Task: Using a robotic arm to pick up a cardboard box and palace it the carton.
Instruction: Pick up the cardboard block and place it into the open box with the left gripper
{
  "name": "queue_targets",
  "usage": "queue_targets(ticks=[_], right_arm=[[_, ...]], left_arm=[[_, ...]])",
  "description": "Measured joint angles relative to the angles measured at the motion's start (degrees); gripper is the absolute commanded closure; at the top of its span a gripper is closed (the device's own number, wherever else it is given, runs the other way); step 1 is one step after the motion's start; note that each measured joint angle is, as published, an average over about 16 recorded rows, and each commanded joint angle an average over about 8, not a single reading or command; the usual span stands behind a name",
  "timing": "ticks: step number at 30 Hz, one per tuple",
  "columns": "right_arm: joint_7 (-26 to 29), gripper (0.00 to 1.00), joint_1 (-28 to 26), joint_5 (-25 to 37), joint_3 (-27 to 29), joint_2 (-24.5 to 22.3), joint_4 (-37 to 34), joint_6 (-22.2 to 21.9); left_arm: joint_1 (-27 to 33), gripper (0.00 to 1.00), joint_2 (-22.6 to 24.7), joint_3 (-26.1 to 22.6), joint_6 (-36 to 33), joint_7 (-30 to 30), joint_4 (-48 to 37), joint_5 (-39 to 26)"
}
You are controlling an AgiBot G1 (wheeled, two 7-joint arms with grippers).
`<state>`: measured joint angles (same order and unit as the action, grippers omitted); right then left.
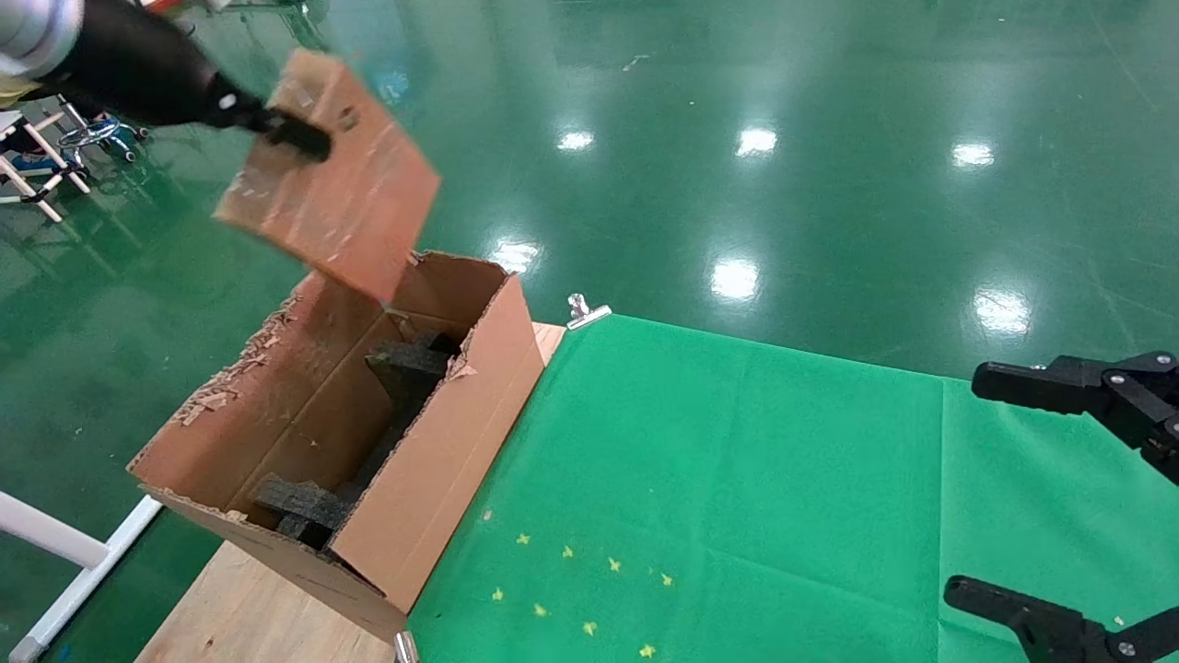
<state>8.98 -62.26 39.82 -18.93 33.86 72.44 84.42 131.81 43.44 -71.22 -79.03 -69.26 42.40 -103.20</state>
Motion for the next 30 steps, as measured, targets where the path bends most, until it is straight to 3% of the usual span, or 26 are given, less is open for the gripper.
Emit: queue_targets(ticks=[11, 30], right_arm=[[0.0, 0.0, 0.0, 0.0, 0.0, 0.0, 0.0, 0.0], [0.0, 0.0, 0.0, 0.0, 0.0, 0.0, 0.0, 0.0]], left_arm=[[-3.8, 1.0, -1.2, -1.7, 2.1, 10.0, -13.6, -1.4], [-10.9, 1.0, 3.3, -1.9, 8.4, 21.9, -33.7, -0.1]])
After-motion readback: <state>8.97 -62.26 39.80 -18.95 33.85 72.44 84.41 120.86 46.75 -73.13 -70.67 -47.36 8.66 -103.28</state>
